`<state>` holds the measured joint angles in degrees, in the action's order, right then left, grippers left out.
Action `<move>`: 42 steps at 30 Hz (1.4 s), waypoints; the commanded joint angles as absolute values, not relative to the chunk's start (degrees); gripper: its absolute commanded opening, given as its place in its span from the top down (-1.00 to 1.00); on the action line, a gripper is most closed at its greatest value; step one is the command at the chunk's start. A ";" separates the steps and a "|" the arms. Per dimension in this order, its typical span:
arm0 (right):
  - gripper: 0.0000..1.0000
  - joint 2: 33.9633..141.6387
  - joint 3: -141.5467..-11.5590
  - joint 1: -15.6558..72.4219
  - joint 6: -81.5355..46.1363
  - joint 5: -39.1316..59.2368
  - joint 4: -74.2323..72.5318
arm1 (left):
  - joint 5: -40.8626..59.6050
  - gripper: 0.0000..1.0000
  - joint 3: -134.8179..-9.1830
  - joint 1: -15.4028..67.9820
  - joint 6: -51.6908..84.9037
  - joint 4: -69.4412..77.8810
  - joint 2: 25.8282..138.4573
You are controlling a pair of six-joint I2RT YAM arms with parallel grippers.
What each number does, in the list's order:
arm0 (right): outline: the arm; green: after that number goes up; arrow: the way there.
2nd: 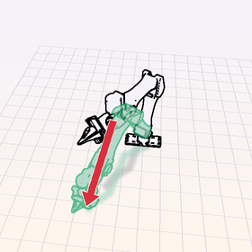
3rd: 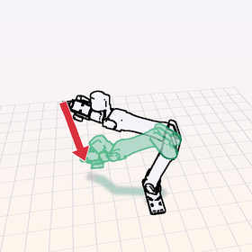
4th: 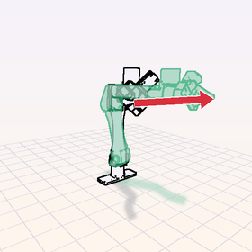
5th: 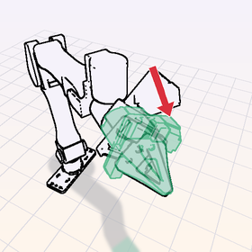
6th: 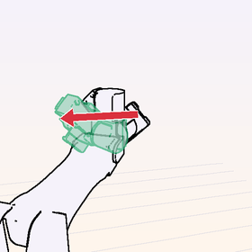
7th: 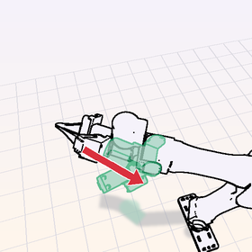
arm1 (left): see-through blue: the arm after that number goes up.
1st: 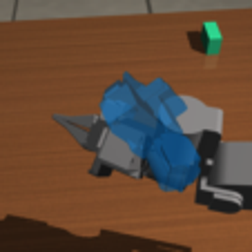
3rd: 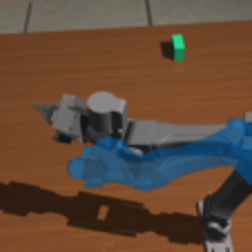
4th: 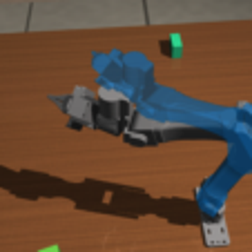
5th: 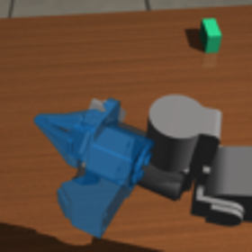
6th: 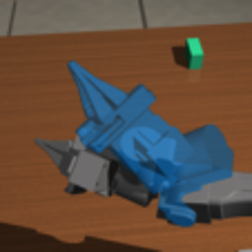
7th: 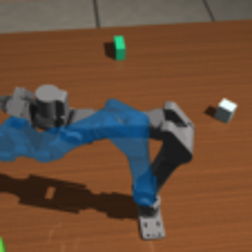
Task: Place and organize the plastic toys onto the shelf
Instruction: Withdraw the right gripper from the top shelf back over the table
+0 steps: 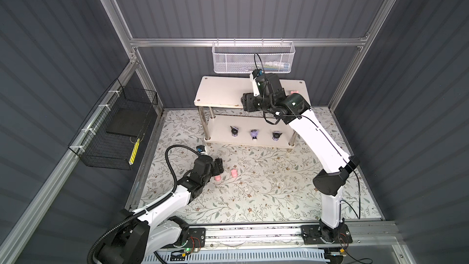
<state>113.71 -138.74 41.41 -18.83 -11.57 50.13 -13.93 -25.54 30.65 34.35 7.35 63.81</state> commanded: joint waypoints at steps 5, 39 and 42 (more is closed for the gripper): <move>-0.28 110.26 -134.85 43.62 -18.46 -11.85 47.64 | -13.96 -0.60 -24.70 30.35 34.90 7.99 63.31; -0.27 113.26 -137.47 43.73 -18.03 -8.84 47.72 | -14.13 -0.60 -24.61 30.32 34.80 8.96 64.97; -0.27 113.38 -137.51 43.68 -17.93 -9.21 47.74 | -14.20 -0.60 -24.61 30.34 34.81 8.88 64.93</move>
<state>113.19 -137.58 43.81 -17.93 -9.21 47.92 -13.93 -24.99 30.65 34.35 7.86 64.55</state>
